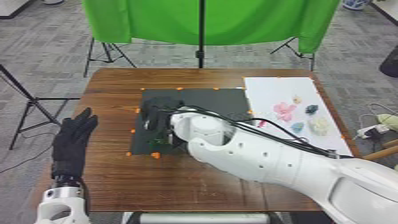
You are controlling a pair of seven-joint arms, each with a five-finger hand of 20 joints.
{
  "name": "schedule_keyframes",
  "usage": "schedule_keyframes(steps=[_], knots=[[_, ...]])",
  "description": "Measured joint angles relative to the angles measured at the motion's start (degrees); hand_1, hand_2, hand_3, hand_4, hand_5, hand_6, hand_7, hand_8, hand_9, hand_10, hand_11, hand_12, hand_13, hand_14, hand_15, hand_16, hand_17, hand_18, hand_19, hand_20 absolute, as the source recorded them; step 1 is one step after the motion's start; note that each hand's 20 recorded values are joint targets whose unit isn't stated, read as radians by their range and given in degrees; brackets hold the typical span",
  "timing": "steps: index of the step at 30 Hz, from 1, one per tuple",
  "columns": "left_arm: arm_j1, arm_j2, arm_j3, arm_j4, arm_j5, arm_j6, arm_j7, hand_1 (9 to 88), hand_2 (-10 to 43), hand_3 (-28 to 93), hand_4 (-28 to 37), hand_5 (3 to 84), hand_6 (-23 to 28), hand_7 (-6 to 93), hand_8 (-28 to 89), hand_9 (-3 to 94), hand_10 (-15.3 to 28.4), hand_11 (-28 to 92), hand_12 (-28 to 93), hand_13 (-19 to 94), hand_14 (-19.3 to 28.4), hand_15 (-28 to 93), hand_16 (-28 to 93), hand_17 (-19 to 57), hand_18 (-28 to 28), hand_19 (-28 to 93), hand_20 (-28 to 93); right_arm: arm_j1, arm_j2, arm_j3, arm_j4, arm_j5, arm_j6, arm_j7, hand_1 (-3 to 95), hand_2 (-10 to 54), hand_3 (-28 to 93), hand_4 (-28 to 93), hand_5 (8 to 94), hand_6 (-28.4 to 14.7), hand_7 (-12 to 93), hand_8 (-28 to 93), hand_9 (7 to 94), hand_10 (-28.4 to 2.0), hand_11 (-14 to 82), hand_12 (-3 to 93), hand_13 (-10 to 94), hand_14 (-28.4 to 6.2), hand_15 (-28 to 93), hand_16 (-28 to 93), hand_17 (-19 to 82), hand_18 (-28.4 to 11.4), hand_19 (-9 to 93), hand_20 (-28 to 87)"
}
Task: Arrange flowers
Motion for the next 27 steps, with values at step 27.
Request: schedule_keyframes(steps=[27], knots=[[1.6, -1.18, -0.09, -0.28, 1.12, -1.3, -1.45, 16.0, 6.1, 63, -28.3, 42.7, 5.6, 5.1, -5, 41.0, 13.1, 10, 12, 28, 14.2, 8, 4, 1.6, 9.8, 1, 17, -48.0, 36.0, 62.5, -32.2, -2.6, -4.8, 16.4, 34.7, -9.5, 61, -13, 55.4, -1.4, 8, -6, 67.6, -17.4, 13.9, 22.4, 82, -8.1, 56, 33, 56, -14.9, 93, 48]])
